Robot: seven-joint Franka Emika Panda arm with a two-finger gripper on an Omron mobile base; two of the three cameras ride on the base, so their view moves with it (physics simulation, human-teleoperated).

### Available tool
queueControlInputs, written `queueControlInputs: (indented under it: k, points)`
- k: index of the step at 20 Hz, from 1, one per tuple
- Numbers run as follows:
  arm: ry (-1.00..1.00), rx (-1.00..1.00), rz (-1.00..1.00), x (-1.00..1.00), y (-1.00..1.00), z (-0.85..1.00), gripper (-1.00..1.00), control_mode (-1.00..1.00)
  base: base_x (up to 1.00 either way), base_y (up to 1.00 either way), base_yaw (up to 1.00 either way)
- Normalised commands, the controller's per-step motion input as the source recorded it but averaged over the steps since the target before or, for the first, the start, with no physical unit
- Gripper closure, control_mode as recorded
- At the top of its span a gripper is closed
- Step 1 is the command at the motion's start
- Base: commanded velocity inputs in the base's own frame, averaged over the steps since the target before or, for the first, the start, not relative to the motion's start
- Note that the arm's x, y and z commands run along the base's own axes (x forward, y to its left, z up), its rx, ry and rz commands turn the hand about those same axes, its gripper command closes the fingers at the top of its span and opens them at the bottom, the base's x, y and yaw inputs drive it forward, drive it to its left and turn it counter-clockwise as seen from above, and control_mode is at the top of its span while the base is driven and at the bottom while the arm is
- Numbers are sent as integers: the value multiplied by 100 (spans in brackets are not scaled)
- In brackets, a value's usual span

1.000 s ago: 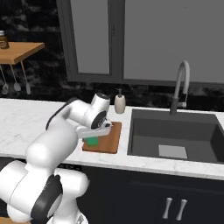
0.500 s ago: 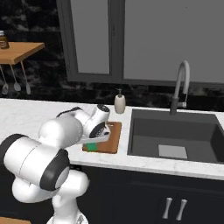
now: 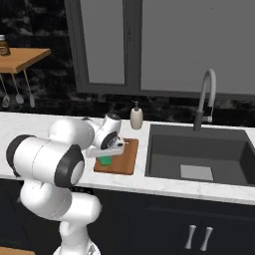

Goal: Pick up the sponge from the counter and clean the cutting board by briefly scrubbing or pressing down on the cutting board. Once finished, release the sponge.

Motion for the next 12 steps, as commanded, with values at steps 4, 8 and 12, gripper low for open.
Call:
queueControlInputs:
  k: [4,8,12]
  points:
    - [-2,1,-8,0,1,-39,100,-100,0,0,0]
    - [-2,5,-8,0,0,-48,100,-100,0,0,0]
    - [0,0,-6,18,0,-36,100,-100,0,0,0]
